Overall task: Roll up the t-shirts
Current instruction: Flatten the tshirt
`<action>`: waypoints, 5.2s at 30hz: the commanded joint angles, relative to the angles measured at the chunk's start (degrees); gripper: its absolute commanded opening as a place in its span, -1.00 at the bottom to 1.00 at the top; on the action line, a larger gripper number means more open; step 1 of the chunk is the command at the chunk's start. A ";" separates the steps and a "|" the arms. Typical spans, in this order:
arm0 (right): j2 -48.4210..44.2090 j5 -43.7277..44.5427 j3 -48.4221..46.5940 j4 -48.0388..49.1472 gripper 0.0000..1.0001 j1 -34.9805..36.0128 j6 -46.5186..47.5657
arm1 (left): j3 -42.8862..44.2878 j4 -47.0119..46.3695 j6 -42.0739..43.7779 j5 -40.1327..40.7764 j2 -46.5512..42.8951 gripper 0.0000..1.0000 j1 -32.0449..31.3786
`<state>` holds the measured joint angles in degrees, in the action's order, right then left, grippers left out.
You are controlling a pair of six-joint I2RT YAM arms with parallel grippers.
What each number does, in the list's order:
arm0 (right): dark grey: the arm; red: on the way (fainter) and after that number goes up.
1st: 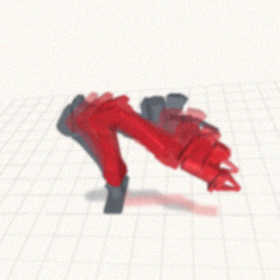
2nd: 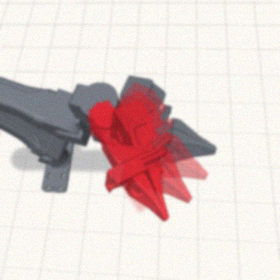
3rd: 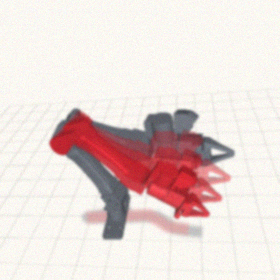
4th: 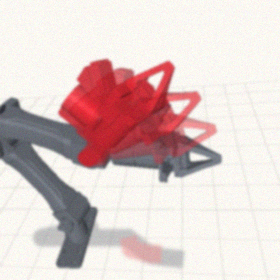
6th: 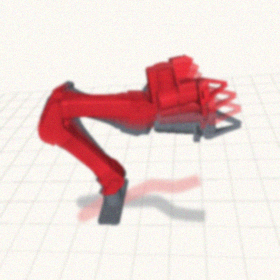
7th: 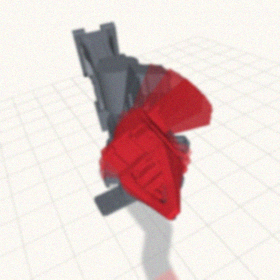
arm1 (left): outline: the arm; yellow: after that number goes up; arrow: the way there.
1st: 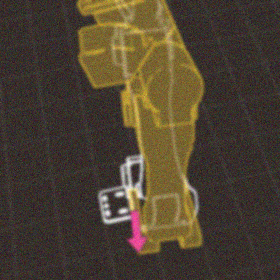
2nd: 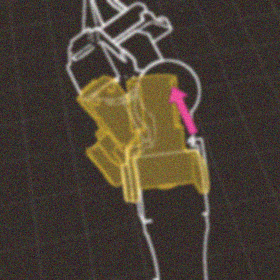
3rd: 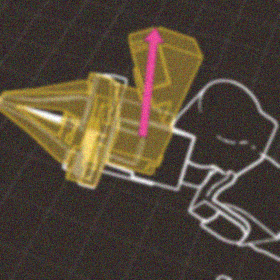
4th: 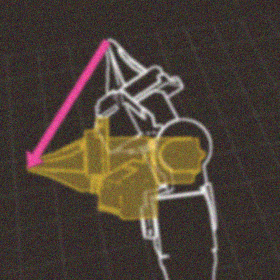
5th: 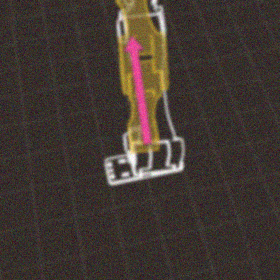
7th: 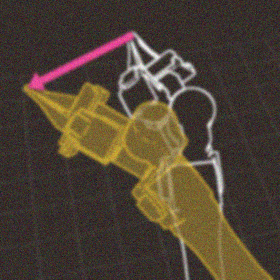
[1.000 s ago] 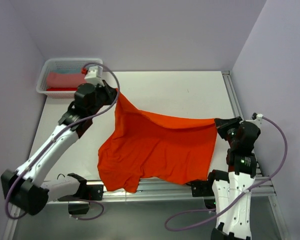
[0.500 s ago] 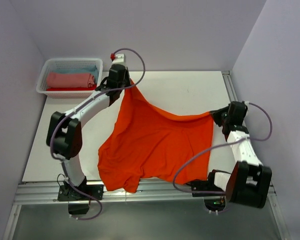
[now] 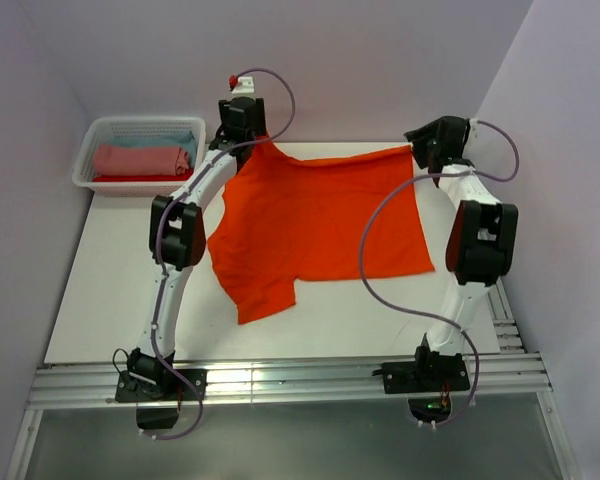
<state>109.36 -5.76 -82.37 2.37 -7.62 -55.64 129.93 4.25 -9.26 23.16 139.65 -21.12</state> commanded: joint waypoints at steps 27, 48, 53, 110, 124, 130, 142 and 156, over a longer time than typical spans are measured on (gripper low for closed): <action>-35.79 13.23 38.84 -13.97 0.13 0.94 4.75 | -55.38 6.12 -23.25 -1.79 -44.99 0.79 0.47; -27.63 22.28 42.99 -17.67 0.19 -1.17 -3.25 | -75.69 -9.08 -28.80 -8.74 -47.72 0.74 5.04; -25.95 22.55 42.82 -18.90 0.08 -2.22 -5.01 | -76.58 -11.46 -29.77 -11.99 -46.32 0.74 7.06; -27.71 19.56 47.30 -16.08 -1.00 -6.97 -7.20 | -66.13 -4.43 -27.84 -12.26 -28.92 0.16 6.02; -27.89 18.59 47.74 -15.47 -1.00 -7.32 -6.59 | -55.06 12.97 -27.05 -0.92 -21.36 -0.33 3.81; -28.76 18.59 48.62 -14.94 -1.00 -7.67 -6.85 | -54.25 14.91 -26.96 -1.18 -20.56 -0.99 4.25; -29.21 17.98 49.23 -14.15 -1.00 -8.03 -6.68 | -59.44 9.47 -26.34 -7.95 -26.79 -0.66 6.45; -28.59 17.27 48.79 -14.06 -1.00 -8.03 -5.89 | -67.52 -0.20 -27.48 -12.87 -36.99 -0.85 6.09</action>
<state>80.82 10.76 -34.15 -10.72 -15.05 -62.70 64.05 8.14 -36.60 11.42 106.91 -14.96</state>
